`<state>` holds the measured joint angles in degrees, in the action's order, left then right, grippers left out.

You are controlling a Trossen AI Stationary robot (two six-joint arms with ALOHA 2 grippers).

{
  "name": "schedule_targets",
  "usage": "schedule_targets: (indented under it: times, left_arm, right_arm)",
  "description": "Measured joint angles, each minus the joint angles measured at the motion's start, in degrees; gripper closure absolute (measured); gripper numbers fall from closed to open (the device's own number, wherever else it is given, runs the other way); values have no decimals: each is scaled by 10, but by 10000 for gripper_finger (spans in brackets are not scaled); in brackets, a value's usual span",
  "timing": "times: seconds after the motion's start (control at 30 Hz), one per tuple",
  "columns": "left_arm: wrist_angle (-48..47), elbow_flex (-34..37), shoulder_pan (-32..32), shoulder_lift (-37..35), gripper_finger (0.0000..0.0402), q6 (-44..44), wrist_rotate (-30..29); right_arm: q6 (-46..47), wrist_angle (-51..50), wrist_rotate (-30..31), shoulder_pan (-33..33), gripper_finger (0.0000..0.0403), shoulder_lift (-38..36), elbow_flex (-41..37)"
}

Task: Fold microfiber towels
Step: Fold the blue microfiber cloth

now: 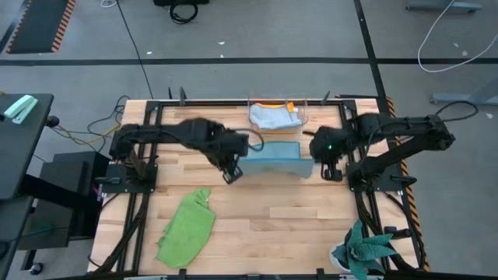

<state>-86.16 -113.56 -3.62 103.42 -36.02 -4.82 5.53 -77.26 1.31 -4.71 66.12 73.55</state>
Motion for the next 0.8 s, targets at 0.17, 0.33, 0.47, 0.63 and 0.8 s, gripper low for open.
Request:
schedule_targets:
  times: [0.17,0.33,0.47,0.63,0.8]
  left_arm:
    - [73,73,-56,0,400,-60,5]
    - [124,131,-129,0,400,-155,2]
    - [155,147,-175,0,400,-228,-5]
    - [181,147,-209,-1,400,-301,-17]
    - [182,148,-216,-1,400,-332,-13]
  right_arm:
    - [28,54,-31,-48,403,-9,-90]
    - [63,107,-58,-98,403,-38,-150]
    - [96,121,-61,-118,403,-73,-157]
    - [110,125,-84,-140,403,-89,-157]
    - [91,128,-97,-149,403,-69,-157]
